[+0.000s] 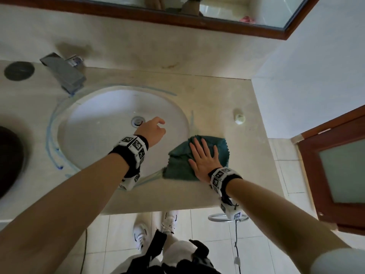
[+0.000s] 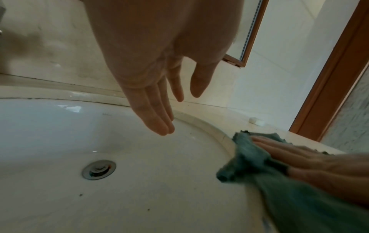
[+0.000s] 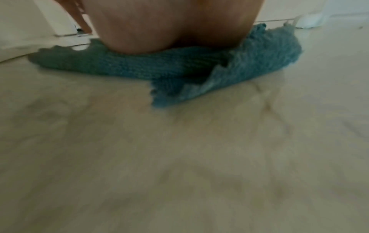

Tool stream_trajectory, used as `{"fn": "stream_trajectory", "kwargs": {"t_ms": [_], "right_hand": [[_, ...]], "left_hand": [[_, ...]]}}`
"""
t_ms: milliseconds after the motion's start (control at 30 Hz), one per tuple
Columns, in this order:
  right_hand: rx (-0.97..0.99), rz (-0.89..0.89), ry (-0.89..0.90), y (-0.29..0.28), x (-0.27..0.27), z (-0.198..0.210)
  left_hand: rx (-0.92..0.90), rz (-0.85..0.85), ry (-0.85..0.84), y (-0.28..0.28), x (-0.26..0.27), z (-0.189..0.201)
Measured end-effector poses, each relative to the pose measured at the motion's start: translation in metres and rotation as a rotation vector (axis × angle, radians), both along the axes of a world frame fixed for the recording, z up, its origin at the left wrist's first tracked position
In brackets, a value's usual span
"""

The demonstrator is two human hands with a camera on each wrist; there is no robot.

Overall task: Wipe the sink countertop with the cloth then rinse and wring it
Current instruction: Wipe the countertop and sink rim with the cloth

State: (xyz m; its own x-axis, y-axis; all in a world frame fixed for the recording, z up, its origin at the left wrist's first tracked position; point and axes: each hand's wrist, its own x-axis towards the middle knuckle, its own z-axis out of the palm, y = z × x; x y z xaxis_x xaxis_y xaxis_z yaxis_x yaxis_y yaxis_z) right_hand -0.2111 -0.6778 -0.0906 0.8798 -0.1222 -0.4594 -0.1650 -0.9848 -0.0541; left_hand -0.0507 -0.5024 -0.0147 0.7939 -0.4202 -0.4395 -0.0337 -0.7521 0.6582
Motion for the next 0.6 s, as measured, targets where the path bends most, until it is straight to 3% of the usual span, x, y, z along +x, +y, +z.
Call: {"fn": "stream_trajectory", "kwargs": {"t_ms": [267,600], "right_hand": [[0.011,0.011,0.006,0.006,-0.001,0.005],[0.01,0.052,-0.032,-0.054,0.101,-0.005]], "left_hand": [[-0.051,0.003,0.022,0.006,0.004,-0.003],[-0.004,0.063,0.052,-0.02,0.038,-0.023]]}}
